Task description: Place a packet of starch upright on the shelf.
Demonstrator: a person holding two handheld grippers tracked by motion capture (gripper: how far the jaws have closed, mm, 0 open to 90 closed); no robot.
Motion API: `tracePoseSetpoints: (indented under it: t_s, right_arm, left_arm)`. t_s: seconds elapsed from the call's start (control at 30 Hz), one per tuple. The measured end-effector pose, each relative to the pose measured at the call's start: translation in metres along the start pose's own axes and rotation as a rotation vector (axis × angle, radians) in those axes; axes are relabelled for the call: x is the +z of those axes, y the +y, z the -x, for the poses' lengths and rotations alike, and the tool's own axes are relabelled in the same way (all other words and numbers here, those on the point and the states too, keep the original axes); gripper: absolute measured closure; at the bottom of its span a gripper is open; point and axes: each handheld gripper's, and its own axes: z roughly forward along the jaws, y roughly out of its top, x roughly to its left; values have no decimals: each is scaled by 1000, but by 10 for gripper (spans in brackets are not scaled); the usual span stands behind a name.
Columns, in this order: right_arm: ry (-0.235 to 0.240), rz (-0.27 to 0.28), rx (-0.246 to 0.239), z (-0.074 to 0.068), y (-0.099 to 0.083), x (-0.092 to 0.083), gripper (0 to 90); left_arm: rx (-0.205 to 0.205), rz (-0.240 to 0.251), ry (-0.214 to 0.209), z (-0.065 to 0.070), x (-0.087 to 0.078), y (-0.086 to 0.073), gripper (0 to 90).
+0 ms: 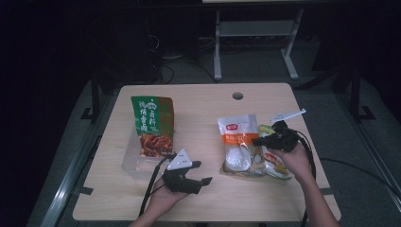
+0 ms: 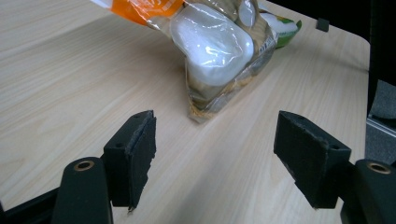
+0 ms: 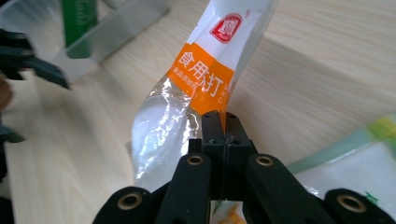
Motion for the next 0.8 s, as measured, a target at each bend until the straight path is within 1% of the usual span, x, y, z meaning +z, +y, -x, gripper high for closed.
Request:
tracePoseSetpoints:
  t_s: [0.07,0.13,0.17,0.2,0.23,0.27,0.3,0.4,0.43,0.6,0.63,0.67,0.7,0.77,0.8]
  right_arm:
    - [12,11,-13,-5,-1,-3,899]
    - [27,21,-36,-11,-2,-6,899]
    - [34,35,-56,-16,-4,-9,899]
    - [34,35,-56,-16,-4,-9,899]
    - [40,44,-68,-21,-5,-11,899]
    - [40,44,-68,-21,-5,-11,899]
    - [43,49,-81,-22,-5,-12,899]
    - [64,61,-101,-28,-6,-16,899]
    - [71,61,-117,-30,-6,-17,899]
    - [84,62,-158,-40,-5,-20,899]
    - [87,60,-165,-41,-4,-20,899]
    - [88,62,-176,-43,-4,-20,899]
    - [91,60,-181,-44,-3,-20,899]
    - [98,61,-189,-47,-3,-20,899]
    - [101,58,-195,-48,-2,-21,899]
  left_arm:
    - [-12,-1,-7,0,5,2,294]
    - [-9,-2,-7,0,9,5,294]
    - [-14,-2,-8,0,12,6,294]
    - [-15,-1,-11,0,14,7,294]
    - [-20,0,-13,0,17,9,298]
    - [-20,-3,-13,-1,20,10,298]
    - [-20,-2,-14,-1,23,12,299]
    - [-39,-2,-25,-3,32,16,310]
    - [-39,-3,-25,-3,35,18,311]
    - [-52,0,-37,-7,46,23,339]
    - [-64,4,-37,-8,48,24,351]
    - [-69,-4,-39,-10,51,25,362]
    - [-85,-3,-48,-12,54,26,377]
    - [-84,0,-53,-16,57,27,425]
    - [-96,5,-63,-17,59,27,462]
